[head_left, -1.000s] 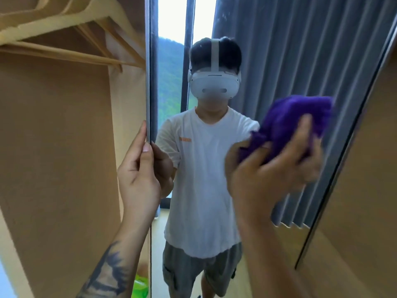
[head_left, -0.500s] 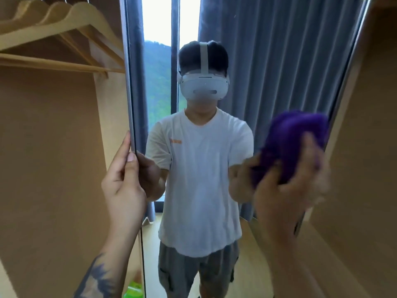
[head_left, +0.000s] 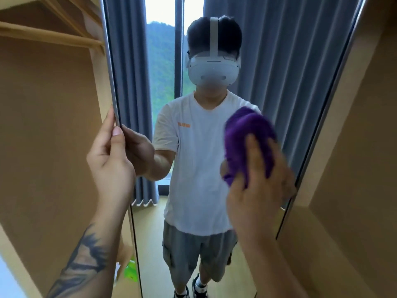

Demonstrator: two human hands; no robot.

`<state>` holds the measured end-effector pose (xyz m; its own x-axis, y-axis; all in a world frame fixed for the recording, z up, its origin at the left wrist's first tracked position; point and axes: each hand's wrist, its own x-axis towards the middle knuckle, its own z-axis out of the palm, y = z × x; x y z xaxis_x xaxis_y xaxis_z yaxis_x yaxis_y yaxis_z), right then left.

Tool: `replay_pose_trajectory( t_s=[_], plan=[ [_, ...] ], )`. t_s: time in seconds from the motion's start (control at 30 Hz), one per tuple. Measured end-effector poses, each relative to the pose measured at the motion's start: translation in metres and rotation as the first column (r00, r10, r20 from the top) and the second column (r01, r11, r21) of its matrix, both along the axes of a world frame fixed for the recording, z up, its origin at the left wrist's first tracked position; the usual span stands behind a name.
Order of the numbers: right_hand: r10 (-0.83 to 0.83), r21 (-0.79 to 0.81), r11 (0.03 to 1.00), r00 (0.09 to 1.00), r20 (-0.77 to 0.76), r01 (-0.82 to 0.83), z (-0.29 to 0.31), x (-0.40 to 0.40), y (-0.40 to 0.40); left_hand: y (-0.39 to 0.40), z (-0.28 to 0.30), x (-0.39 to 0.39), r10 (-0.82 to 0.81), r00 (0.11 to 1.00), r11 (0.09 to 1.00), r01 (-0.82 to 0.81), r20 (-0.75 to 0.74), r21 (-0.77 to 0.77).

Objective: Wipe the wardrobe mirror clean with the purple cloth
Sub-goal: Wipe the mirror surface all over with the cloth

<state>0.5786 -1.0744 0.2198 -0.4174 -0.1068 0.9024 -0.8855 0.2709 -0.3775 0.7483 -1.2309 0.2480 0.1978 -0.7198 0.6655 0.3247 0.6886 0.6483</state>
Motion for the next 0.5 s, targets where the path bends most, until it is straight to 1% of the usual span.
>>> replay_pose_trajectory(
  t_s=[0.03, 0.1, 0.17, 0.23, 0.27, 0.3, 0.37, 0.4, 0.43, 0.5],
  plan=[
    [-0.013, -0.112, 0.993, 0.998, 0.063, 0.020, 0.002, -0.011, 0.005, 0.000, -0.001, -0.001, 0.008, 1.000, 1.000, -0.008, -0.007, -0.002],
    [-0.030, -0.293, 0.954, 0.992, 0.119, 0.064, 0.004, -0.024, 0.011, 0.001, -0.003, -0.002, 0.025, 1.000, 1.000, -0.025, -0.011, -0.010],
    [-0.005, -0.373, 0.925, 0.987, 0.161, 0.066, 0.004, -0.021, 0.007, 0.001, -0.004, -0.003, 0.033, 0.999, 0.999, -0.033, -0.011, -0.026],
    [0.050, -0.388, 0.920, 0.971, 0.233, 0.046, 0.004, 0.000, -0.006, 0.001, -0.003, -0.002, 0.027, 1.000, 0.999, -0.027, -0.003, -0.031],
    [0.060, -0.359, 0.933, 0.969, 0.239, 0.030, 0.004, 0.015, -0.013, 0.002, -0.002, -0.002, 0.018, 1.000, 0.999, -0.018, -0.002, -0.027],
    [0.071, -0.294, 0.956, 0.977, 0.200, -0.009, 0.003, 0.030, -0.018, 0.003, -0.002, -0.002, 0.013, 1.000, 1.000, -0.013, -0.003, -0.023],
    [0.140, -0.071, 0.988, 0.990, 0.036, -0.137, -0.001, 0.056, -0.025, 0.004, -0.003, 0.000, 0.002, 1.000, 0.999, -0.003, -0.018, -0.032],
    [0.180, 0.048, 0.983, 0.983, -0.035, -0.178, -0.003, 0.063, -0.026, 0.003, -0.004, 0.001, -0.012, 1.000, 0.999, 0.011, -0.021, -0.040],
    [0.209, 0.134, 0.971, 0.974, -0.088, -0.197, -0.005, 0.065, -0.028, 0.002, -0.005, 0.003, -0.026, 1.000, 0.998, 0.025, -0.017, -0.049],
    [0.224, 0.193, 0.961, 0.965, -0.138, -0.196, -0.003, 0.057, -0.026, 0.000, -0.008, 0.006, -0.030, 0.999, 0.998, 0.031, 0.010, -0.061]
  ],
)
